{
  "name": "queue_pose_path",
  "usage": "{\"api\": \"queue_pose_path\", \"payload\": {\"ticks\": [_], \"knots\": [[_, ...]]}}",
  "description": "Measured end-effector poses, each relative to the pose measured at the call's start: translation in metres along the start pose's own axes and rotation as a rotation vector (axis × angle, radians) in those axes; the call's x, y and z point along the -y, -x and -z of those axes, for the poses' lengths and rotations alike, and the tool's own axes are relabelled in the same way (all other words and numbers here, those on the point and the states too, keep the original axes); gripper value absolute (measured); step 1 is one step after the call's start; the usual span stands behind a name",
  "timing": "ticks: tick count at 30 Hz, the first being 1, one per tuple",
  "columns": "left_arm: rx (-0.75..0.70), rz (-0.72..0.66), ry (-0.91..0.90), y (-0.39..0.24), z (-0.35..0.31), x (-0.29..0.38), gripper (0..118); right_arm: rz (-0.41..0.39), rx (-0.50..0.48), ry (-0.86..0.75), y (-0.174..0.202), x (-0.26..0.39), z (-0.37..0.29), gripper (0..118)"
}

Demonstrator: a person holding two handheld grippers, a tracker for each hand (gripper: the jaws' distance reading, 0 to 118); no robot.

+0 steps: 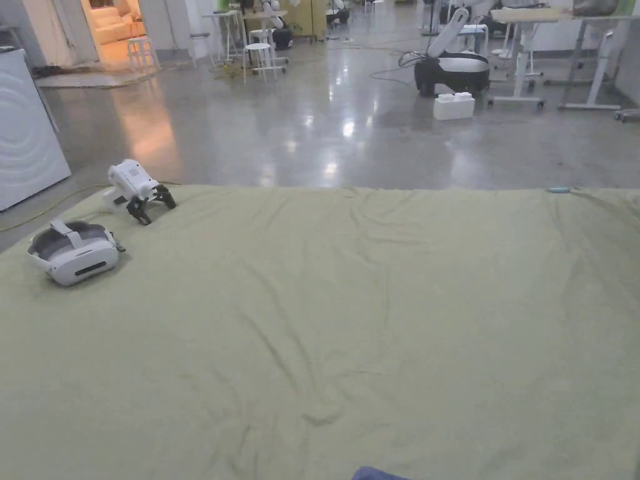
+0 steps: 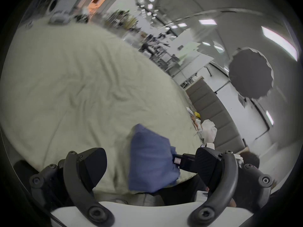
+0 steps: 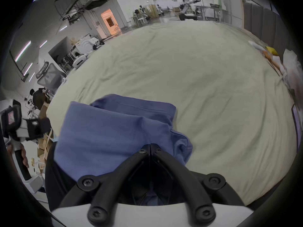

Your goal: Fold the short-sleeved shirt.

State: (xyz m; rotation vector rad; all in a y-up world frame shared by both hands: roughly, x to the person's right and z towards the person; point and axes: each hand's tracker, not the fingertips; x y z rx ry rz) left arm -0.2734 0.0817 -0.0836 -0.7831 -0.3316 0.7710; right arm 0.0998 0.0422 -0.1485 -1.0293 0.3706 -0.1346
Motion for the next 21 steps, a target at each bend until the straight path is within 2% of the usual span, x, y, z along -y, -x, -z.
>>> {"api": "queue_pose_path", "payload": {"ticks": [2, 7, 8, 9, 10, 12, 14, 17, 19, 21], "knots": [[0.028, -0.061, 0.065, 0.015, 0.019, -0.002, 110, 0.076, -0.016, 0.0, -0.003, 0.0, -0.002, 0], [0.075, -0.108, 0.198, 0.022, 0.074, -0.002, 107, 0.11, -0.024, -0.02, -0.009, 0.006, -0.003, 0], [0.079, -0.11, 0.192, 0.021, 0.081, -0.002, 96, 0.114, -0.026, -0.02, -0.008, 0.007, -0.005, 0], [0.073, -0.109, 0.208, 0.015, 0.089, -0.002, 78, 0.114, -0.028, -0.021, -0.008, 0.007, -0.005, 0], [0.066, -0.101, 0.192, 0.011, 0.09, 0.0, 54, 0.112, -0.025, -0.021, -0.008, 0.007, -0.005, 0], [-0.02, -0.002, 0.194, 0.001, 0.096, 0.001, 45, 0.114, -0.026, -0.022, -0.01, 0.007, -0.005, 0], [-0.067, 0.007, 0.217, -0.005, 0.096, 0.001, 36, 0.129, -0.036, -0.023, -0.011, 0.007, -0.006, 0], [-0.031, -0.031, 0.215, -0.004, 0.087, -0.01, 34, 0.137, -0.065, -0.052, -0.012, 0.005, -0.02, 0], [0.047, -0.074, 0.153, -0.001, 0.057, -0.027, 34, 0.197, -0.134, -0.149, -0.015, 0.006, -0.04, 0], [0.003, -0.031, 0.105, 0.008, 0.018, -0.058, 34, 0.231, -0.159, -0.173, -0.018, 0.006, -0.054, 0]]}}
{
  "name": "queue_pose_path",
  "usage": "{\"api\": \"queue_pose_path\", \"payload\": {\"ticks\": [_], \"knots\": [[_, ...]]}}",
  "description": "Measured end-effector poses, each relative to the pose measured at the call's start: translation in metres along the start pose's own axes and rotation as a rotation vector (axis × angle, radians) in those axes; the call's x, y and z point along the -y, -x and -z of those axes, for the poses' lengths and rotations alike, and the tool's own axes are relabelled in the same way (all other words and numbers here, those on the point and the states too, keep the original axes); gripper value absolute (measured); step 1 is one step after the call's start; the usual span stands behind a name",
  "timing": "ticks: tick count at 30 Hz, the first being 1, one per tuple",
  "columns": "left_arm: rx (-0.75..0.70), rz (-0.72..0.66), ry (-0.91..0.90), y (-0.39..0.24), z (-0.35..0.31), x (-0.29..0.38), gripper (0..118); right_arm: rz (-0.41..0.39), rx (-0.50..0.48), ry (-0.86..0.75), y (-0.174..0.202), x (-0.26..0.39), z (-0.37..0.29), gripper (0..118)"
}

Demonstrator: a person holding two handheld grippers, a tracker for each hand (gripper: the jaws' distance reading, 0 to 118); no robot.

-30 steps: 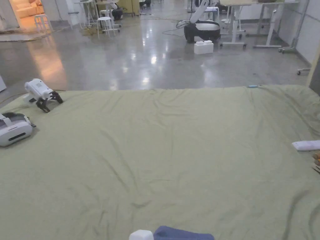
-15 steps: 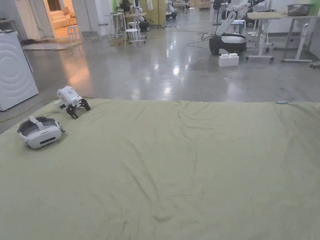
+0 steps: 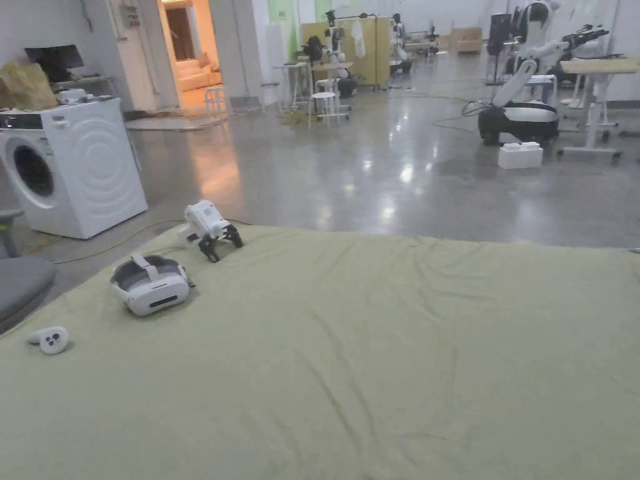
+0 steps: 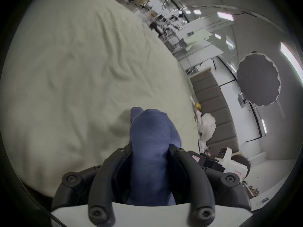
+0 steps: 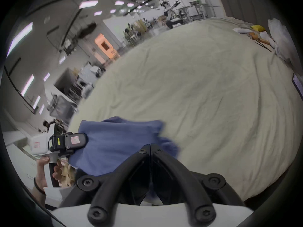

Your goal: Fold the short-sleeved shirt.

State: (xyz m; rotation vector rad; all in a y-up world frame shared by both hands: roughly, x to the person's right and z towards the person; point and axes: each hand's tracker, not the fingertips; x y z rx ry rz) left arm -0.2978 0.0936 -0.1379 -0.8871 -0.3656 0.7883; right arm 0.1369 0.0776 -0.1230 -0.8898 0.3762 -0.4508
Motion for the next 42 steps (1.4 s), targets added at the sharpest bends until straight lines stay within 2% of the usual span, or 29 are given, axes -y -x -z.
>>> {"api": "queue_pose_path", "payload": {"ticks": [3, 7, 11, 12, 14, 15, 16, 17, 18, 21, 23, 26, 27, 30, 32, 33, 36, 37, 38, 39, 40, 42], "knots": [[-0.156, 0.068, -0.076, 0.041, -0.074, -0.055, 34, -0.001, 0.01, -0.006, -0.003, -0.002, -0.01, 0], [-0.428, 0.0, -0.114, 0.125, -0.154, -0.129, 34, 0.014, 0.028, 0.024, -0.006, 0.003, -0.007, 0], [-0.59, 0.025, -0.089, 0.176, -0.169, -0.169, 36, 0.002, 0.053, 0.058, -0.009, 0.012, 0.0, 0], [-0.61, 0.018, -0.086, 0.182, -0.161, -0.173, 43, 0.006, 0.052, 0.062, -0.009, 0.014, 0.001, 0], [-0.612, 0.021, -0.089, 0.188, -0.148, -0.179, 66, 0.011, 0.054, 0.075, -0.009, 0.014, 0.003, 0], [-0.673, 0.015, -0.123, 0.185, -0.144, -0.18, 70, 0.009, 0.056, 0.073, -0.008, 0.013, 0.002, 0], [-0.708, 0.023, -0.165, 0.181, -0.145, -0.182, 70, 0.004, 0.057, 0.066, -0.006, 0.013, 0.001, 0], [-0.741, 0.016, -0.164, 0.171, -0.151, -0.186, 86, 0.001, 0.053, 0.063, -0.005, 0.011, 0.0, 0], [-0.801, 0.051, -0.169, 0.156, -0.158, -0.189, 91, -0.007, 0.045, 0.051, -0.003, 0.008, -0.003, 0], [-0.886, 0.339, -0.331, 0.083, -0.196, -0.182, 91, -0.079, 0.025, -0.042, 0.009, -0.006, -0.019, 0], [-0.844, 0.51, -0.389, 0.026, -0.212, -0.161, 92, -0.145, 0.064, -0.095, 0.023, -0.019, -0.037, 0], [-0.719, 0.649, -0.522, -0.063, -0.226, -0.108, 93, -0.313, 0.132, -0.227, 0.046, -0.034, -0.074, 0], [-0.68, 0.679, -0.591, -0.088, -0.224, -0.085, 93, -0.344, 0.148, -0.28, 0.052, -0.038, -0.087, 0], [-0.592, 0.728, -0.78, -0.154, -0.209, -0.012, 92, -0.359, 0.136, -0.436, 0.062, -0.044, -0.128, 0], [-0.588, 0.728, -0.897, -0.188, -0.193, 0.031, 87, -0.386, 0.154, -0.525, 0.068, -0.044, -0.153, 0], [-0.572, 0.761, -0.924, -0.184, -0.189, 0.041, 82, -0.416, 0.175, -0.569, 0.073, -0.043, -0.166, 0], [-0.538, 0.847, -0.939, -0.212, -0.172, 0.072, 57, -0.472, 0.215, -0.657, 0.084, -0.038, -0.194, 0], [-0.536, 0.848, -0.931, -0.237, -0.166, 0.078, 44, -0.483, 0.207, -0.663, 0.086, -0.036, -0.2, 0], [-0.508, 0.864, -0.927, -0.242, -0.164, 0.082, 23, -0.497, 0.206, -0.684, 0.089, -0.033, -0.206, 0], [-0.48, 0.877, -0.923, -0.245, -0.163, 0.086, 7, -0.508, 0.216, -0.712, 0.092, -0.031, -0.21, 0], [-0.475, 0.873, -0.922, -0.247, -0.162, 0.089, 0, -0.525, 0.223, -0.722, 0.094, -0.029, -0.212, 0], [-0.49, 0.882, -0.955, -0.25, -0.162, 0.092, 0, -0.559, 0.282, -0.755, 0.098, -0.026, -0.214, 0]]}}
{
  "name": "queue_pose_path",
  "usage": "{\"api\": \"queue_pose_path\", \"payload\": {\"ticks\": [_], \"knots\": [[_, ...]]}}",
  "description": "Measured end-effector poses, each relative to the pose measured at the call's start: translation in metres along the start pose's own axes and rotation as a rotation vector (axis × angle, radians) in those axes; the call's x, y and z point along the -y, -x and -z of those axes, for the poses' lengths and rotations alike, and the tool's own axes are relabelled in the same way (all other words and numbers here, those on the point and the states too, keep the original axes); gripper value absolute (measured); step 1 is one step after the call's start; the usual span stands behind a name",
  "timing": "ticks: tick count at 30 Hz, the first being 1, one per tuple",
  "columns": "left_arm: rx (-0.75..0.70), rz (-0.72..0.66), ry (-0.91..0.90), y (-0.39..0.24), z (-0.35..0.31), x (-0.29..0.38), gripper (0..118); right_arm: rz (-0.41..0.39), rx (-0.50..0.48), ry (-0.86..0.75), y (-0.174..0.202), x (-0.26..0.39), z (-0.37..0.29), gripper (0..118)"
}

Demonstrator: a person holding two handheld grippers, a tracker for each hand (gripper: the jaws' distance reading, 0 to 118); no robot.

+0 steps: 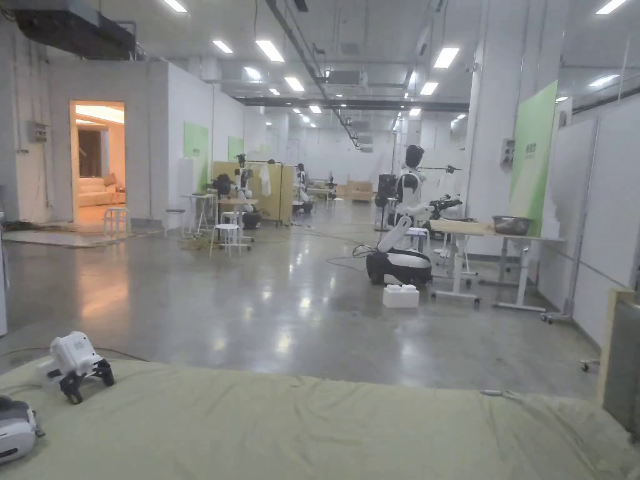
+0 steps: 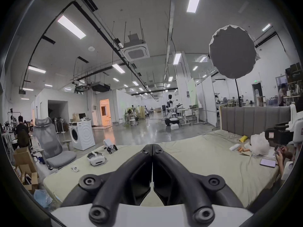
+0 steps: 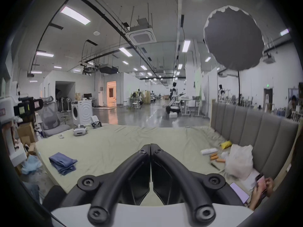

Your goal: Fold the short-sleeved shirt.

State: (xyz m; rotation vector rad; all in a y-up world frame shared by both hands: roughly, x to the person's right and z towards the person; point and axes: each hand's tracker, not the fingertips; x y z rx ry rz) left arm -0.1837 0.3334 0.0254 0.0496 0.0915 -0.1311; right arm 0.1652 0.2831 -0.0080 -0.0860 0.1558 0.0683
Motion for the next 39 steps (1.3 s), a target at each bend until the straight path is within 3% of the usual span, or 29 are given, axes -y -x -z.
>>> {"api": "queue_pose_path", "payload": {"ticks": [2, 7, 18, 21, 22, 23, 24, 26, 28, 31, 34, 35, 39], "knots": [[0.022, 0.004, 0.022, 0.003, -0.001, -0.002, 0, -0.028, 0.023, -0.014, 0.002, 0.001, -0.001, 0], [0.018, -0.013, 0.04, 0.01, 0.004, 0.006, 0, 0.047, 0.023, -0.035, -0.001, 0.002, 0.001, 0], [0.041, -0.049, 0.044, 0.013, 0.009, 0.01, 0, 0.076, 0.052, -0.039, -0.008, 0.0, 0.003, 0], [0.054, -0.061, 0.053, 0.014, 0.011, 0.012, 18, 0.082, 0.045, -0.031, -0.007, 0.001, 0.004, 0], [0.053, -0.059, 0.054, 0.014, 0.012, 0.012, 31, 0.083, 0.045, -0.03, -0.007, 0.001, 0.004, 3], [0.051, -0.059, 0.054, 0.014, 0.012, 0.013, 55, 0.08, 0.047, -0.03, -0.006, 0.001, 0.005, 19], [0.05, -0.06, 0.051, 0.014, 0.012, 0.013, 73, 0.079, 0.046, -0.03, -0.006, 0.0, 0.005, 40], [0.047, -0.063, 0.044, 0.014, 0.013, 0.014, 96, 0.08, 0.047, -0.032, -0.005, -0.002, 0.007, 89], [0.057, -0.071, 0.037, 0.015, 0.013, 0.014, 101, 0.088, 0.042, -0.051, -0.005, -0.002, 0.007, 95], [0.056, -0.077, 0.028, 0.015, 0.014, 0.014, 118, 0.092, 0.039, -0.071, -0.002, -0.005, 0.007, 102], [0.058, -0.073, 0.024, 0.016, 0.014, 0.014, 118, 0.083, 0.042, -0.062, 0.0, -0.006, 0.01, 109], [0.057, -0.074, 0.025, 0.016, 0.014, 0.015, 118, 0.078, 0.042, -0.064, 0.0, -0.005, 0.01, 117], [0.058, -0.077, 0.029, 0.018, 0.015, 0.016, 118, 0.08, 0.031, -0.068, 0.002, -0.006, 0.01, 118]]}}
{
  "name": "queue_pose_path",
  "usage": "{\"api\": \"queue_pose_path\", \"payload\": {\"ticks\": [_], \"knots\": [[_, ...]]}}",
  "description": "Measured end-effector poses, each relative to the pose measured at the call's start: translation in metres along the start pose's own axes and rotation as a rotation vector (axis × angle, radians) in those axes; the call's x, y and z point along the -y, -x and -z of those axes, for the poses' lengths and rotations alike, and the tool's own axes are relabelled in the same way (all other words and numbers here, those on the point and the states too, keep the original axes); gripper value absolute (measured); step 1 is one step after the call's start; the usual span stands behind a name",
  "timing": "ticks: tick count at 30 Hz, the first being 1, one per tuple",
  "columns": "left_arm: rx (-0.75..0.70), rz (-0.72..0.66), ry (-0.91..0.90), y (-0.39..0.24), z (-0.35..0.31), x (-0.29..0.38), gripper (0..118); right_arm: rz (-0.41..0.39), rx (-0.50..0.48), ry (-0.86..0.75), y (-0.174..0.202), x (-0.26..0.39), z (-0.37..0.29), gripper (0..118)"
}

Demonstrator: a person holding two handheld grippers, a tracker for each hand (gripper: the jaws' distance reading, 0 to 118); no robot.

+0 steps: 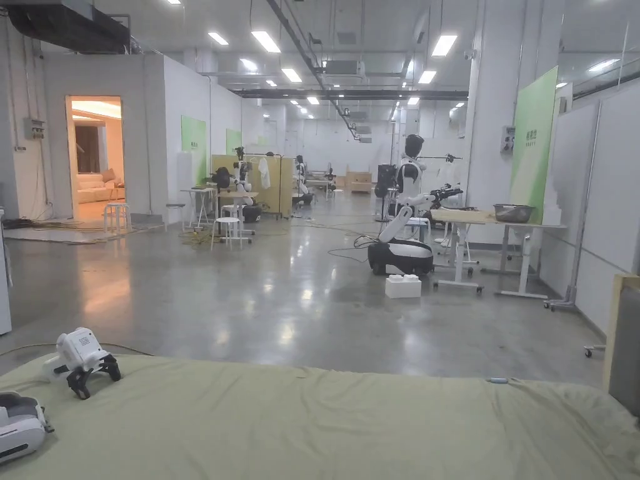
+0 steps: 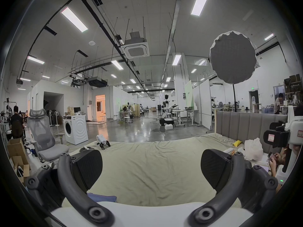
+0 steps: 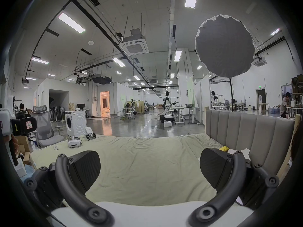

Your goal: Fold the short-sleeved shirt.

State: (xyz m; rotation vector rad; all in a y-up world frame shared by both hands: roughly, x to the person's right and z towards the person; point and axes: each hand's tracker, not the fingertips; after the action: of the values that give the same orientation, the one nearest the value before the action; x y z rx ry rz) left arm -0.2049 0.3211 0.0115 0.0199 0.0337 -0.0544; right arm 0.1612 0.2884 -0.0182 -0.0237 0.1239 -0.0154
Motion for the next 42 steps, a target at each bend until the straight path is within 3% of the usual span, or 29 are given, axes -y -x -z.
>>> {"api": "queue_pose_path", "payload": {"ticks": [9, 22, 26, 28, 32, 38, 42], "knots": [[-0.011, -0.001, 0.009, 0.002, 0.0, 0.001, 118, -0.029, -0.005, 0.001, 0.007, -0.002, 0.0, 118], [-0.012, -0.014, 0.028, 0.004, 0.0, 0.003, 118, -0.01, -0.038, 0.038, 0.007, -0.003, 0.001, 118], [-0.012, -0.02, 0.039, 0.003, 0.003, 0.003, 118, 0.165, -0.091, 0.094, 0.006, -0.012, 0.006, 118], [-0.008, -0.025, 0.048, 0.002, 0.004, 0.002, 118, 0.216, -0.039, 0.142, 0.011, -0.02, 0.008, 118], [0.001, -0.028, 0.051, 0.001, 0.004, 0.002, 118, 0.209, 0.086, 0.255, 0.026, -0.032, 0.006, 118], [0.007, -0.031, 0.051, -0.001, 0.005, 0.001, 118, 0.147, 0.051, 0.227, 0.031, -0.035, 0.002, 118], [0.013, -0.023, 0.052, -0.002, 0.005, 0.001, 118, 0.15, 0.128, 0.217, 0.027, -0.031, 0.007, 118]]}}
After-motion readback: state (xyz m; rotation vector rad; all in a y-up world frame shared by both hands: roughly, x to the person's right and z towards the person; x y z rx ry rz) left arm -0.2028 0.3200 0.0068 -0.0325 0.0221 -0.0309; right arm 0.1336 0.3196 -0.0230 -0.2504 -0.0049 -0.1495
